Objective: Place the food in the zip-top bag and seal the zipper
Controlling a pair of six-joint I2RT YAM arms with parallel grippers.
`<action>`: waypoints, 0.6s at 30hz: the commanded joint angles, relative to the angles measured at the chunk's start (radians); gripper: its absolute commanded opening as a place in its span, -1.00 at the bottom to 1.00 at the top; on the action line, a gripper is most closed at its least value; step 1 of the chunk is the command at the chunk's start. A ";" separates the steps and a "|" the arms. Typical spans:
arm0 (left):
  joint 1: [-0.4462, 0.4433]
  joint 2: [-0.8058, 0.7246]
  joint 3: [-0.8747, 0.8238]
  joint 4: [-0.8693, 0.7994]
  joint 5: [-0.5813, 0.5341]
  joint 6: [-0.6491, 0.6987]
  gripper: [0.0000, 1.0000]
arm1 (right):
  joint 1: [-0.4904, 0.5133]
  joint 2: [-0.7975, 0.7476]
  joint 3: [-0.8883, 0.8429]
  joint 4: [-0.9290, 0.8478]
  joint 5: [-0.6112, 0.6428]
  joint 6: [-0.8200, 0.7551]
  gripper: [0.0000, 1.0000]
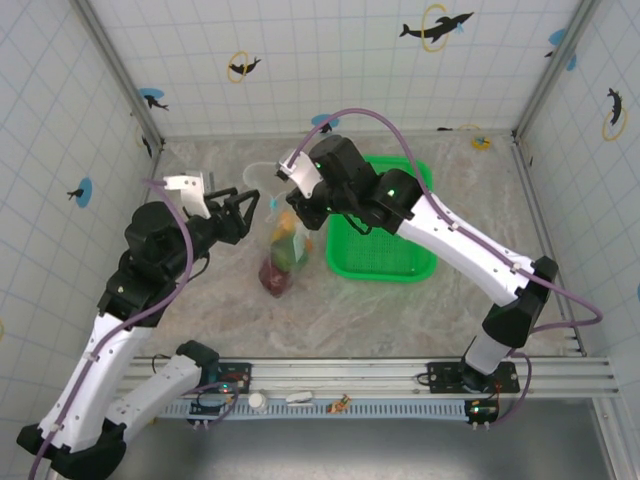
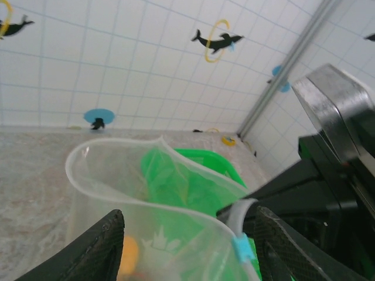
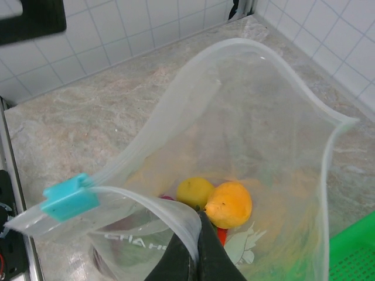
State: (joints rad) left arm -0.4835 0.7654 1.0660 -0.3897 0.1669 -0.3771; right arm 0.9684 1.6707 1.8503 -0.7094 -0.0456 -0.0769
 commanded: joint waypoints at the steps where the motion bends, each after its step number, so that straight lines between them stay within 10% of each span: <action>1: -0.010 0.005 -0.013 -0.017 0.142 -0.007 0.18 | -0.002 0.012 0.061 0.009 -0.005 0.040 -1.00; 10: -0.014 -0.018 -0.168 0.059 0.169 0.161 0.34 | 0.001 0.029 0.070 0.001 -0.039 0.059 -1.00; 18: -0.014 -0.014 -0.251 0.237 0.136 0.167 -0.19 | 0.013 0.024 0.059 -0.015 -0.046 0.064 -1.00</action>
State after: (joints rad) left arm -0.4927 0.7547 0.8227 -0.2668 0.3004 -0.2314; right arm 0.9718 1.6924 1.8709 -0.7315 -0.0772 -0.0265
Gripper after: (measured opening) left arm 0.414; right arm 0.041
